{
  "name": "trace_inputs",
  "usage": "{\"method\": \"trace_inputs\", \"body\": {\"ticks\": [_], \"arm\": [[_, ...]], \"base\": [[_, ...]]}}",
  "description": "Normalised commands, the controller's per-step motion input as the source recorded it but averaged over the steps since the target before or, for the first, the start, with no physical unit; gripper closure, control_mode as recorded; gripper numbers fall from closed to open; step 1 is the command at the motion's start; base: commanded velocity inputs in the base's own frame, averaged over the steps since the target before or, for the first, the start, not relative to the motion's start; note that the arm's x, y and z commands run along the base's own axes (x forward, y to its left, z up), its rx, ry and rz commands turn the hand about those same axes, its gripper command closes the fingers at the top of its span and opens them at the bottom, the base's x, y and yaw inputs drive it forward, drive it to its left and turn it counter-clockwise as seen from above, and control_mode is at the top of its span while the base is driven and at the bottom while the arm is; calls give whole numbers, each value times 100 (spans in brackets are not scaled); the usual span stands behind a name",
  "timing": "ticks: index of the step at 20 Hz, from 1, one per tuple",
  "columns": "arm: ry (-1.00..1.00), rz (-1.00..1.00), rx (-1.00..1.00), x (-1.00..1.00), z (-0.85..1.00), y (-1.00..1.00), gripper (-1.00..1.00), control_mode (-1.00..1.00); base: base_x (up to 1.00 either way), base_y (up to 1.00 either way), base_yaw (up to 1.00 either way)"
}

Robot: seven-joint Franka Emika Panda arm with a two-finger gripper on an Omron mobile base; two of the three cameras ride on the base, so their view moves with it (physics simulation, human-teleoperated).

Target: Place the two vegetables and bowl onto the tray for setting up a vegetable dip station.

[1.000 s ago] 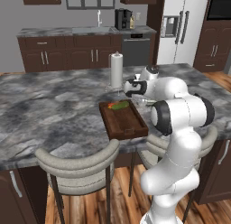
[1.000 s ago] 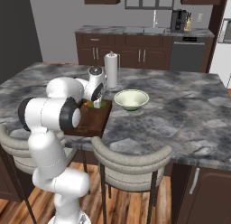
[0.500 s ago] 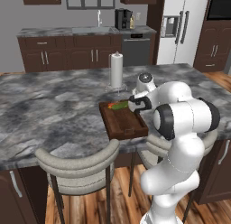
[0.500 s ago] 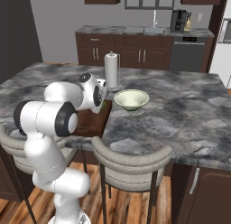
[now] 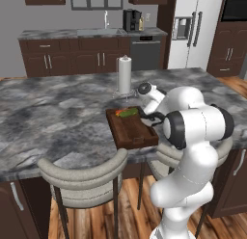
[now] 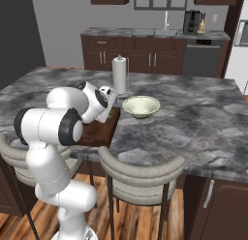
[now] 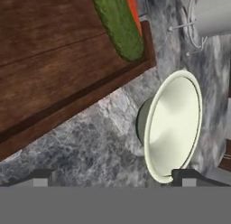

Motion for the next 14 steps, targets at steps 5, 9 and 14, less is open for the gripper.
{"method": "trace_inputs", "body": {"ticks": [5,9,14], "arm": [[-1,-10,-9,4,0,0,-100,-100],[0,-4,-4,15,0,-3,-100,-100],[-1,0,-1,10,0,-20,-100,-100]], "base": [[0,0,0],[0,0,0],[0,0,0]]}}
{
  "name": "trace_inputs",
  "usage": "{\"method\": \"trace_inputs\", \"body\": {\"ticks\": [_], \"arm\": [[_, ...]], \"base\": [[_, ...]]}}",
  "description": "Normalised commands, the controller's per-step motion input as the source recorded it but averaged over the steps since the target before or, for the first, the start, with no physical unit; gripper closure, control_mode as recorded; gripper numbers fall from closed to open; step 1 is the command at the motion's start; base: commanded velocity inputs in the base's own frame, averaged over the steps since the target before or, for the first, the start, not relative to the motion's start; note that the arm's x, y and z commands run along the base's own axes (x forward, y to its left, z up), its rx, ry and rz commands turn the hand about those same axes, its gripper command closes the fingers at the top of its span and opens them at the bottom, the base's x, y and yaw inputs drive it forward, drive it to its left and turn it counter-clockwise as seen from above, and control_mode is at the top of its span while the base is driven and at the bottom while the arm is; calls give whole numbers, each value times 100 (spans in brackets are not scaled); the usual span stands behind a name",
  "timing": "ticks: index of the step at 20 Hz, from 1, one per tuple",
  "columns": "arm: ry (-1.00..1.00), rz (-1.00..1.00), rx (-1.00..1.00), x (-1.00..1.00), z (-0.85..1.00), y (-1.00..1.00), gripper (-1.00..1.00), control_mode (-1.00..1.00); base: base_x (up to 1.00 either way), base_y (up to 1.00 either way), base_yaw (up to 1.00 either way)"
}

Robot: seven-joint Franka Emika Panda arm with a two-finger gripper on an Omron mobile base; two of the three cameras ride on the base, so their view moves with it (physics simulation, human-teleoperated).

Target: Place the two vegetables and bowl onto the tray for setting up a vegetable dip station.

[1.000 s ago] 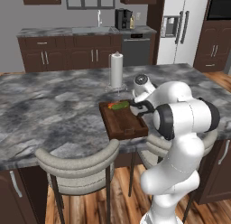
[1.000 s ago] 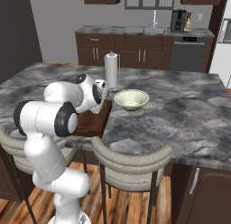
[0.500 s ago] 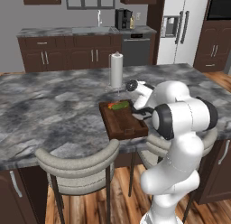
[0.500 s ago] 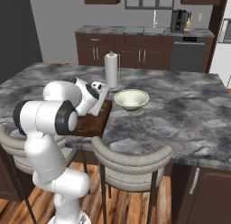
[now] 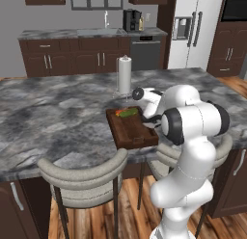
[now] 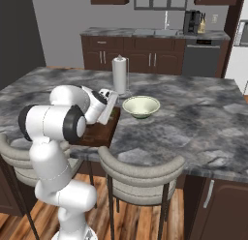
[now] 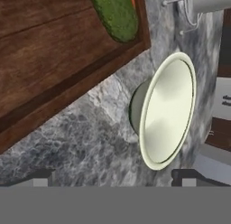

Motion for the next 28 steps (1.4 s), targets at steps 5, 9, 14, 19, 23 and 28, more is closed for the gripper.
{"method": "trace_inputs", "body": {"ticks": [5,9,14,19,23,28], "arm": [[-1,0,0,19,0,-25,-100,-100],[0,0,0,20,0,-16,-100,-100],[0,0,0,20,0,-7,-100,-100],[0,0,0,29,-1,0,-100,-100],[0,0,0,17,-12,0,-100,-100],[0,0,0,10,-14,-1,-100,-100]], "base": [[0,0,0],[0,0,0],[0,0,0],[0,0,0],[0,0,0],[0,0,0]]}}
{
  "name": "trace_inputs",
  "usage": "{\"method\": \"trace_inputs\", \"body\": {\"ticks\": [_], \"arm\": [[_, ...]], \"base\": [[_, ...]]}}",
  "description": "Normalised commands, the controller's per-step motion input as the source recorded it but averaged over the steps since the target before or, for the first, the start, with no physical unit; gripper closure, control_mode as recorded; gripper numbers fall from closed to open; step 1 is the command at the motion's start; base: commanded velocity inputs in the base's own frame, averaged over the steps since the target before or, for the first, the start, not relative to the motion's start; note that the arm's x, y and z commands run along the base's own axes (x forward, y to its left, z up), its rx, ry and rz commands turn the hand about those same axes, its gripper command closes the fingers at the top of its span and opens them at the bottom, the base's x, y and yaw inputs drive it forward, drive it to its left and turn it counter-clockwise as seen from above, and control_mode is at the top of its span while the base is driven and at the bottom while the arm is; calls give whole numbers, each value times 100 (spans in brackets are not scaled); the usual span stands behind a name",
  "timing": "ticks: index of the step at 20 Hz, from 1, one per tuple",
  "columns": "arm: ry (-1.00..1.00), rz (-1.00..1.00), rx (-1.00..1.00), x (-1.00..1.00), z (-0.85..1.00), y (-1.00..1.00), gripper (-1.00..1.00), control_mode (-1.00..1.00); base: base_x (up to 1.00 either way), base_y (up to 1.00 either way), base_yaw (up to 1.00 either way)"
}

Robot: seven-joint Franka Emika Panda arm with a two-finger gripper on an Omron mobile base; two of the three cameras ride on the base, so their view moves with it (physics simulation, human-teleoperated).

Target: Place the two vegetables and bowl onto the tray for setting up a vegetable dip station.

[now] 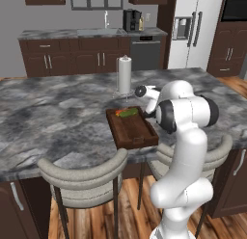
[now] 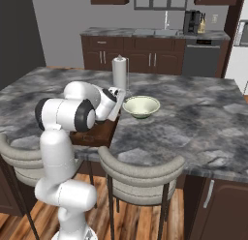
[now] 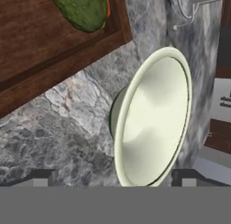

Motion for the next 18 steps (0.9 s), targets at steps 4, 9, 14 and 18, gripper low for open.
{"method": "trace_inputs", "body": {"ticks": [4,9,14,18], "arm": [[0,0,0,6,-11,0,-100,-100],[0,0,0,10,-10,-2,-100,-100],[0,0,0,22,-7,0,-100,-100],[0,0,0,16,-3,-2,-100,-100]], "base": [[0,0,0],[0,0,0],[0,0,0],[0,0,0]]}}
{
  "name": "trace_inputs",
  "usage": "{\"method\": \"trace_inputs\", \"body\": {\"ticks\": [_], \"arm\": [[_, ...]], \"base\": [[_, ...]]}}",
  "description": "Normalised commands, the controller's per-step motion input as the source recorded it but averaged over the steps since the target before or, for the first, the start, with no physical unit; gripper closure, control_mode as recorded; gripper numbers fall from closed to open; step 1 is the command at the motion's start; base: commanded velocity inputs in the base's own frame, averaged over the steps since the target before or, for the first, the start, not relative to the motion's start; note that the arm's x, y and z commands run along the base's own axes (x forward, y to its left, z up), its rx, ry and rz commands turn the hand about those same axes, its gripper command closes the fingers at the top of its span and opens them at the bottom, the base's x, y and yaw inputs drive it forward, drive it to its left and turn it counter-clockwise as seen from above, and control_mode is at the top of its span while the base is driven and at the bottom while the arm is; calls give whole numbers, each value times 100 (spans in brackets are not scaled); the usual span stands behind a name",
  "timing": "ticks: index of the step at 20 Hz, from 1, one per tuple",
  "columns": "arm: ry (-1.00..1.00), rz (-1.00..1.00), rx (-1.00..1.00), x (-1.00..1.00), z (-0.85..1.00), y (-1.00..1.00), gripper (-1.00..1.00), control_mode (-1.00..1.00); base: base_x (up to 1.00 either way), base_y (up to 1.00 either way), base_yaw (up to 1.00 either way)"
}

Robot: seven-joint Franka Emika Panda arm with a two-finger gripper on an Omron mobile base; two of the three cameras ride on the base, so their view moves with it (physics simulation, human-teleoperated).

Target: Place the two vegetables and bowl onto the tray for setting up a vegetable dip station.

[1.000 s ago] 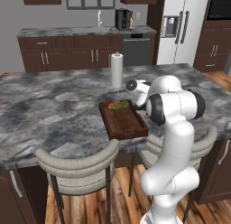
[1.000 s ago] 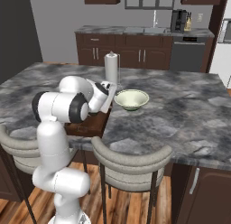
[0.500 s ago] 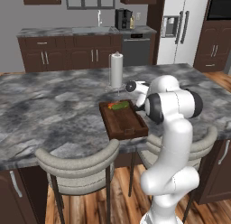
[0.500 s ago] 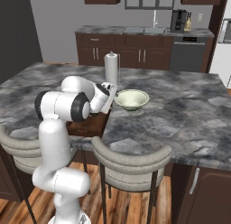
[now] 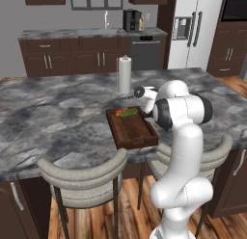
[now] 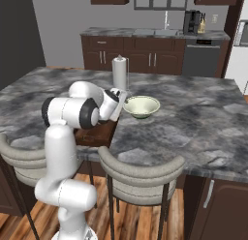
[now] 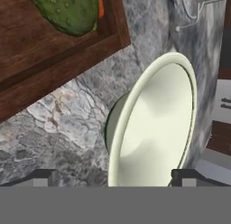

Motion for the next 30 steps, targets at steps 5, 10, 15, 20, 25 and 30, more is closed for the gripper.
{"method": "trace_inputs", "body": {"ticks": [5,10,15,20,25,30], "arm": [[0,0,0,8,-5,-4,-100,-100],[0,0,0,11,-3,-6,-100,-100],[0,0,0,15,-7,-7,-100,-100],[0,0,0,11,-13,-8,-100,-100],[0,0,0,8,-17,-10,-100,-100],[0,0,0,11,-13,-10,-100,-100]], "base": [[0,0,0],[0,0,0],[0,0,0],[0,0,0],[0,0,0],[0,0,0]]}}
